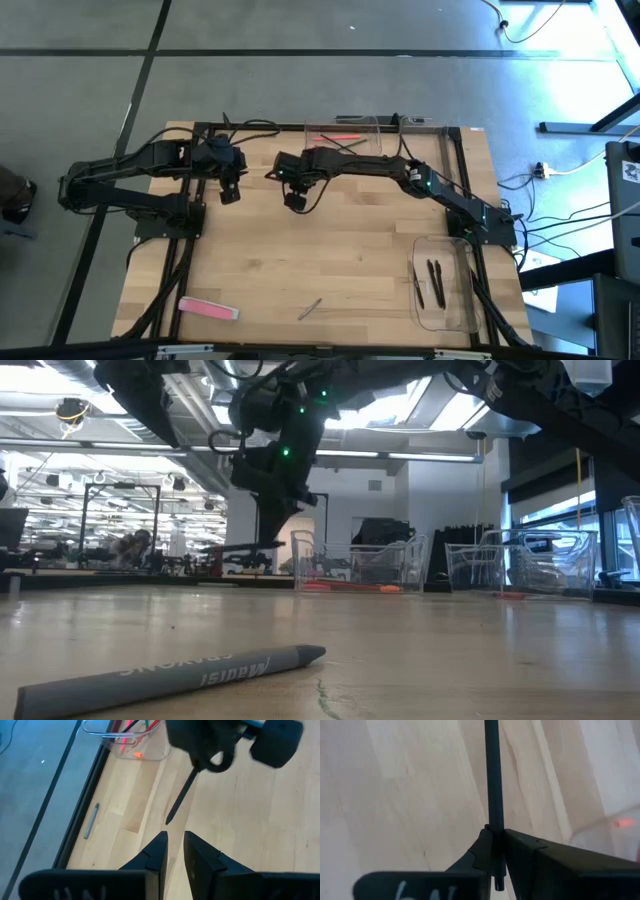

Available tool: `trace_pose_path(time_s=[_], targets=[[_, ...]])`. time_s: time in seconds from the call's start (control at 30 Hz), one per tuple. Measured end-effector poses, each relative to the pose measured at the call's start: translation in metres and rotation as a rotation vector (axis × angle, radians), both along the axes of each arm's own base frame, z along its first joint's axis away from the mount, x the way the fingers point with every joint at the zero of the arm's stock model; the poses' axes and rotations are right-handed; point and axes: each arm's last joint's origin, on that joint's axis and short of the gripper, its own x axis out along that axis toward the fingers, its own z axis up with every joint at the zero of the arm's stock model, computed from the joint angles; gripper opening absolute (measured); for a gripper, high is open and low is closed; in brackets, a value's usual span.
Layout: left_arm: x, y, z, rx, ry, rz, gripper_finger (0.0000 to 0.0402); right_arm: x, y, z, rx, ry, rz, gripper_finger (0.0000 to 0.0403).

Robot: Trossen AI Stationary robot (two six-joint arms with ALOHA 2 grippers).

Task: Sort crayons/erasers/pens/pencils in bins
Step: Put the black pen into the bottom right transparent bin

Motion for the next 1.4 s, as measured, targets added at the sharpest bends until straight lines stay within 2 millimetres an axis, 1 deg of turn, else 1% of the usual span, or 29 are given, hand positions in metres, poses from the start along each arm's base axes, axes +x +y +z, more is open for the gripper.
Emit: trace_pose_path(time_s=[0.1, 0.27, 0.33, 0.53, 0.77, 1.1, 1.27, 1.4], targets=[[0.000, 0.000, 0.000, -0.001, 0.004, -0.001, 0.0054, 0.000, 0.006, 0.010, -0.012, -0.007, 0.007, 0.0041], [0.000, 0.000, -0.001, -0.001, 0.006, -0.001, 0.0050, -0.003, 0.016, 0.016, -0.008, 0.003, 0.018, 0.0041], [-0.001, 0.000, -0.001, -0.002, 0.009, -0.001, 0.0049, -0.006, 0.020, 0.022, 0.001, 0.017, 0.009, 0.0041], [-0.002, 0.000, -0.002, -0.005, 0.022, -0.001, 0.0049, -0.014, 0.032, 0.030, 0.016, 0.060, 0.000, 0.0041], [-0.002, -0.001, -0.002, -0.007, 0.031, -0.001, 0.0049, -0.033, 0.048, 0.040, 0.029, 0.185, -0.060, 0.0041], [-0.002, 0.000, -0.001, -0.004, 0.022, -0.001, 0.0049, -0.062, 0.077, 0.063, 0.010, 0.303, -0.193, 0.0041], [0.001, 0.000, 0.000, 0.008, -0.007, -0.008, 0.0049, -0.068, 0.094, 0.073, 0.038, 0.275, -0.178, 0.0041], [0.004, 0.000, 0.003, 0.002, -0.048, -0.039, 0.0049, -0.074, 0.105, 0.087, 0.049, 0.238, -0.173, 0.0042]])
